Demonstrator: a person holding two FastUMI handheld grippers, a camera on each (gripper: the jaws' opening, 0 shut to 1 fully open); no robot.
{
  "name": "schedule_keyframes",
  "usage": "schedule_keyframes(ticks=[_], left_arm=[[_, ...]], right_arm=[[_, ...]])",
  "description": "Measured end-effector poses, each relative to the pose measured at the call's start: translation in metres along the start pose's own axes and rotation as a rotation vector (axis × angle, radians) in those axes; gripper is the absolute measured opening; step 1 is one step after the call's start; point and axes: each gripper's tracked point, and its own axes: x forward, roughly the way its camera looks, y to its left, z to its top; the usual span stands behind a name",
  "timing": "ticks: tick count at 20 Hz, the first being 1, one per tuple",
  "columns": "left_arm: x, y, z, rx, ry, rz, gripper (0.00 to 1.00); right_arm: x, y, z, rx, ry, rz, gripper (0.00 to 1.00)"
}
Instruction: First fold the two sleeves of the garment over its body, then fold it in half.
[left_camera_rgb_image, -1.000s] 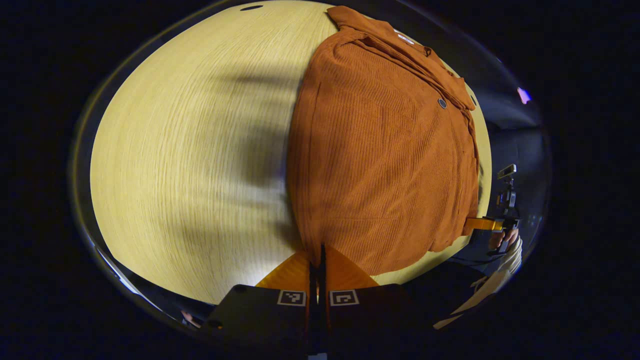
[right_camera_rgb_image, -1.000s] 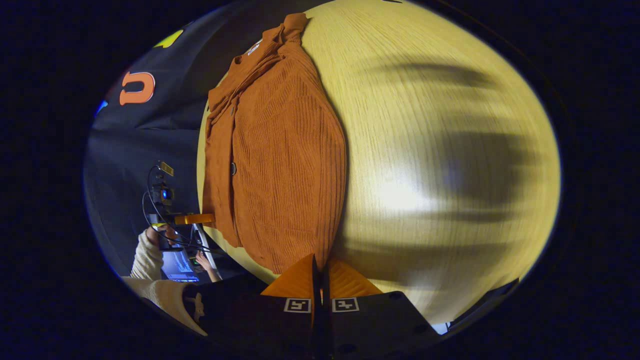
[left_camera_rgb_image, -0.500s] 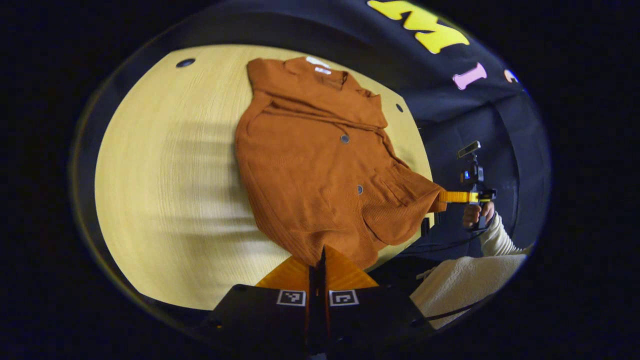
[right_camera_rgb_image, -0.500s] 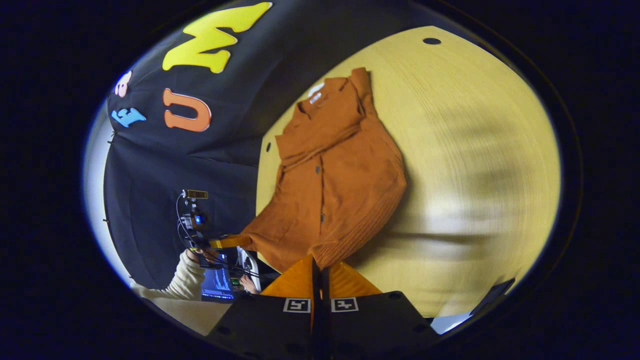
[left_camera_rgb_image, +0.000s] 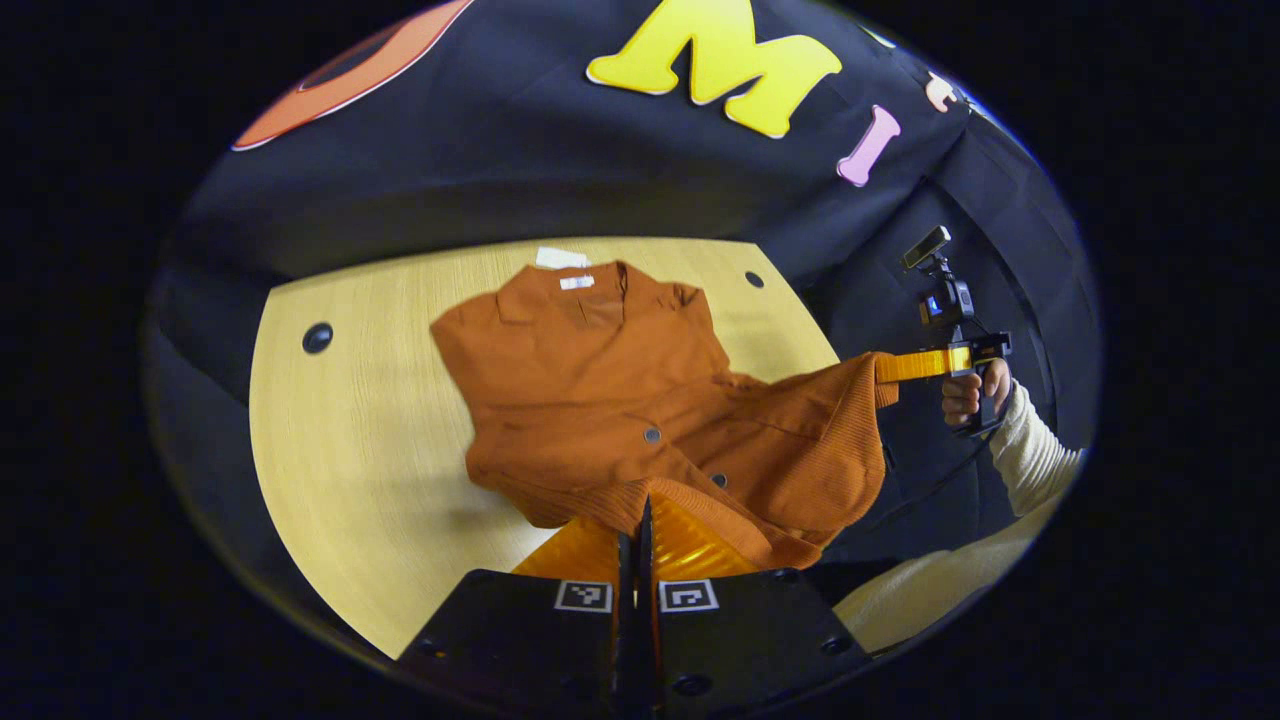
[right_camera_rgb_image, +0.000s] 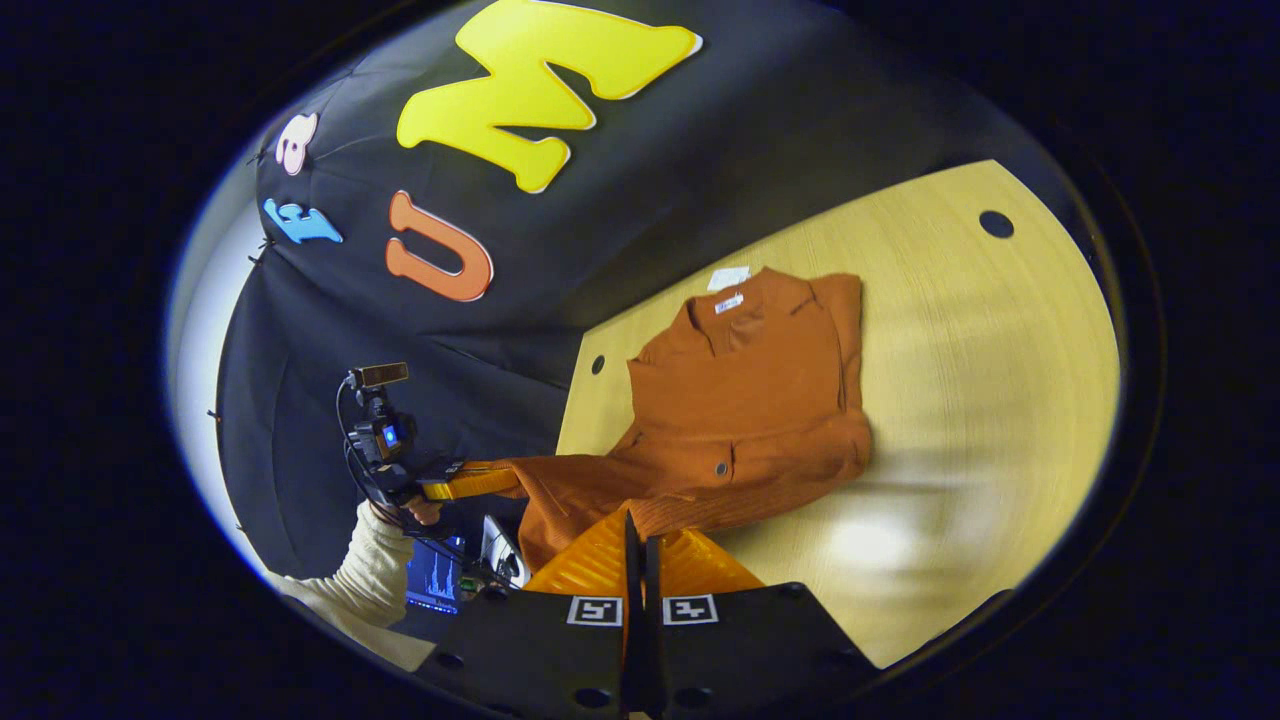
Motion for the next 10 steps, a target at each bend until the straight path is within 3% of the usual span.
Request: schedule_keyframes(ticks=[2, 5, 7, 10], left_arm=[[0.024, 0.022, 0.035, -0.037, -0.063, 0.011, 0.03], [0.074, 0.055, 0.058, -0.122, -0.114, -0.038, 0.03], [0.112, 0.092, 0.041, -0.228, -0.124, -0.027, 0.03], [0.131, 0.143, -0.006, -0.438, -0.185, -0.05, 0.03]], right_arm=[[0.02, 0.0, 0.046, -0.002, -0.052, -0.02, 0.0], [0.064, -0.021, 0.106, 0.045, -0.118, -0.066, 0.0], [0.097, -0.05, 0.133, 0.123, -0.145, -0.089, 0.0], [0.148, -0.113, 0.162, 0.196, -0.18, -0.16, 0.0]])
